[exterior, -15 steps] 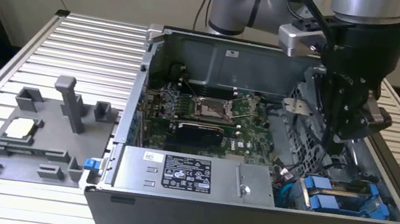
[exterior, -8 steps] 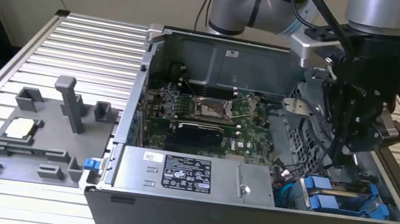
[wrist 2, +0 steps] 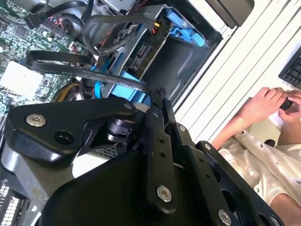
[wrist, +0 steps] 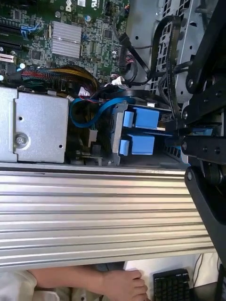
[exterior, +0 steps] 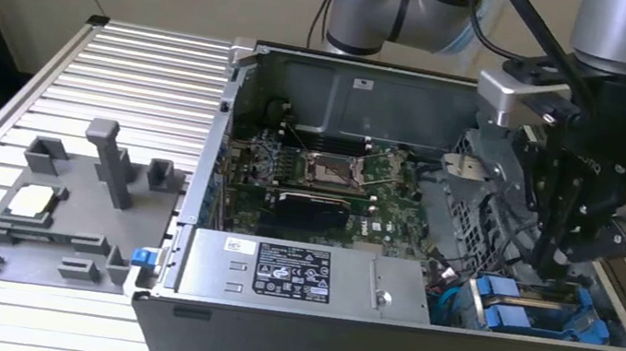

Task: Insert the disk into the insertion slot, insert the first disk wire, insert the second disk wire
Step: 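Insert the second disk wire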

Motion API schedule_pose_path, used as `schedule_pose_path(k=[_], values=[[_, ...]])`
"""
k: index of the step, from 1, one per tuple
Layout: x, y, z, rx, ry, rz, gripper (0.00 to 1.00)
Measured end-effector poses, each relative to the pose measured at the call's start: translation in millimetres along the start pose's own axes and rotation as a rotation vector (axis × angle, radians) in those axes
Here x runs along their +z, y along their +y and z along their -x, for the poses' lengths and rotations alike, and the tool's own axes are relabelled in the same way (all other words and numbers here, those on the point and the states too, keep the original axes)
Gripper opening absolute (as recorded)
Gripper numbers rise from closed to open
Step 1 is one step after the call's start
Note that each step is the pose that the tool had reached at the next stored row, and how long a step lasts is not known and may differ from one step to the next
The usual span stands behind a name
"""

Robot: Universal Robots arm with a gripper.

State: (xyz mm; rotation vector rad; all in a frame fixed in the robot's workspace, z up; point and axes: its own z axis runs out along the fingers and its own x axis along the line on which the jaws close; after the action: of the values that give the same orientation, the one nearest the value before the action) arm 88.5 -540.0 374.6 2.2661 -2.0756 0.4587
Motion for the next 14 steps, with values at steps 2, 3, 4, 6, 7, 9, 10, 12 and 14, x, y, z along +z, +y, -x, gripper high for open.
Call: schedule_pose_path(k=[2,3,4,6,7,9,10,12,14], values=[[1.7,-2.6,-4.7,-0.001,-0.0018,0.0044,0.16],[2.5,-4.0,-6.9,-0.001,-0.0027,0.0064,0.16],[3.3,-5.5,-9.1,-0.001,-0.0037,0.0082,0.16],[4.3,-7.4,-11.5,-0.001,-0.0059,0.01,0.16],[4.3,-7.5,-11.4,-0.001,-0.0059,0.01,0.16],[4.4,-7.5,-11.4,-0.001,-0.0058,0.0101,0.16],[4.4,-7.5,-11.4,-0.001,-0.0061,0.0101,0.16],[4.8,-7.5,-11.4,0.003,-0.0309,0.0084,0.16],[4.8,-7.5,-11.4,0.014,-0.0846,0.0048,0.16]])
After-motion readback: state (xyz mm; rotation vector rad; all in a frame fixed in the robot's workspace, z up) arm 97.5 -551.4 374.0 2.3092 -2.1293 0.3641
